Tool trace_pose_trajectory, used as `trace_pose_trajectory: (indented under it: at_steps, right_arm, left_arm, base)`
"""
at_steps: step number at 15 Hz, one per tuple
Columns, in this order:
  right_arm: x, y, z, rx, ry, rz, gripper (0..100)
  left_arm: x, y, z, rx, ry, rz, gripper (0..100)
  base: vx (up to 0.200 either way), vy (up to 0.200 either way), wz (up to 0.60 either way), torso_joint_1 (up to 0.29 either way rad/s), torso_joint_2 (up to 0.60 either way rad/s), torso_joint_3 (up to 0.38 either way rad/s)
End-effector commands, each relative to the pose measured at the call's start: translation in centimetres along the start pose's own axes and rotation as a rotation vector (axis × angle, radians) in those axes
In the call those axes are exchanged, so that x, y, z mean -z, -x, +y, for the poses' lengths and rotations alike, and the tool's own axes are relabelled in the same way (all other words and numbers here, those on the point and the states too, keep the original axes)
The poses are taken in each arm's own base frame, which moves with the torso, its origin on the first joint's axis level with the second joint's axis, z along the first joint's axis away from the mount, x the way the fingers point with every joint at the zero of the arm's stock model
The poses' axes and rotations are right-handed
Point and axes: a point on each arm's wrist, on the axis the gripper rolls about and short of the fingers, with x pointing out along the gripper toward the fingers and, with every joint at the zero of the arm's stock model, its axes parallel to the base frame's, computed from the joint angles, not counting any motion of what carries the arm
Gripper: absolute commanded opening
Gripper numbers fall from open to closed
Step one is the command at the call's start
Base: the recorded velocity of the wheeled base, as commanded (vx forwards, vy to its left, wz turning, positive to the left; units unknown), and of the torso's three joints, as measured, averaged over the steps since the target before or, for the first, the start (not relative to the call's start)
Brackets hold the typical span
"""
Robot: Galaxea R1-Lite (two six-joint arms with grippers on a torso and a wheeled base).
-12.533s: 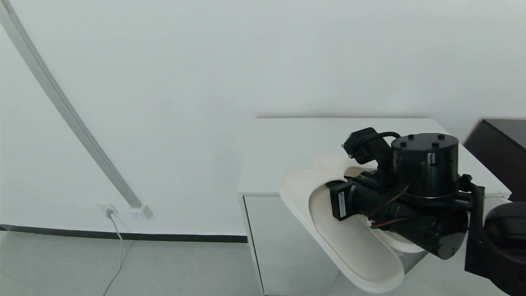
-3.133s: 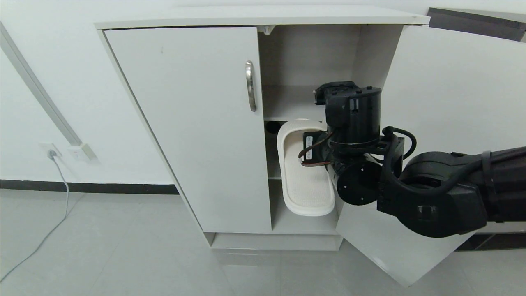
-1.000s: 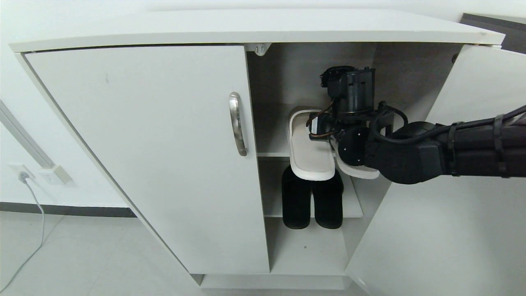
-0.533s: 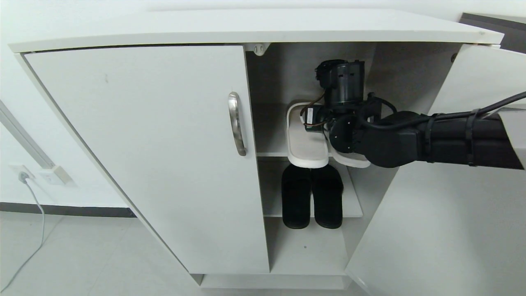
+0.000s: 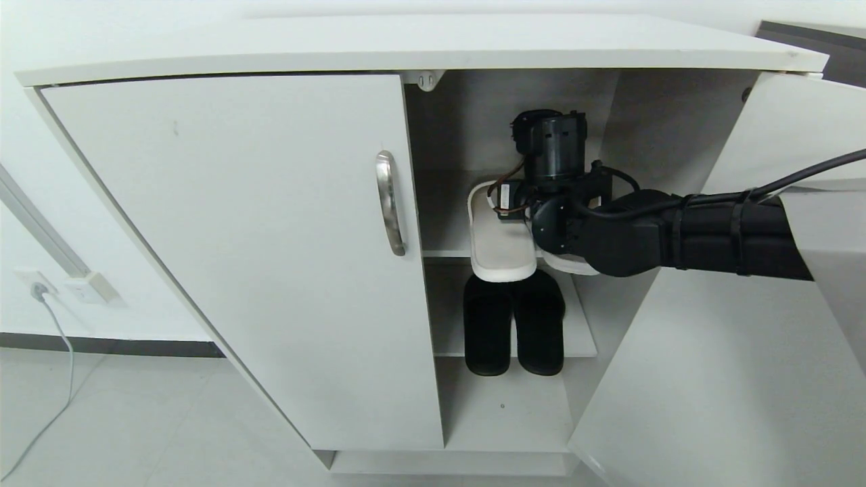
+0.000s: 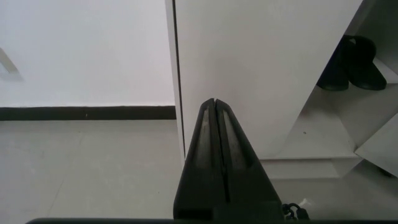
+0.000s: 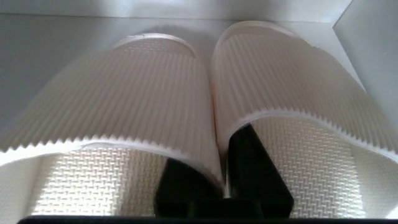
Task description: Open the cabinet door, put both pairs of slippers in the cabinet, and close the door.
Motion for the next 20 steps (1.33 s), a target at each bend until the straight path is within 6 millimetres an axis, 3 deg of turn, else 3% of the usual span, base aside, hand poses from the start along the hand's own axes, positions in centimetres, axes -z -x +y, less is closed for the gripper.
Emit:
trace_pose_trajectory:
  at_steps: [1,4,9,15,20]
  right_arm:
    - [0.2,-0.1,0.1,-0.001,0.003,0.004,100]
    - [0.2,0.3,0.2,-0.005,0.008,0.008,100]
    - [-0.1,3.2,0.3,-0.04,0.024,0.022,100]
    - [-0.8,9.0,-1.1,-0.085,0.023,0.015,100]
    - [1.0,14.2,-2.2,-0.173,0.039,0.02,100]
  left_arm:
    - [0.0,0.0,0.0,0.0,0.0,0.0,0]
    - [0.0,0.0,0.0,-0.002,0.0,0.0,0]
    - [0.0,0.0,0.0,-0.002,0.0,0.001,0]
    - [0.0,0.0,0.0,-0.002,0.0,0.0,0]
    - [0.0,0.0,0.0,-0.002,0.0,0.0,0]
  base:
    - [0.0,0.0,0.0,0.0,0.0,0.0]
    - [0.0,0.0,0.0,0.0,0.0,0.0]
    - [0.0,0.0,0.0,0.0,0.0,0.0]
    - [0.0,0.0,0.0,0.0,0.0,0.0]
    - [0.0,0.0,0.0,0.0,0.0,0.0]
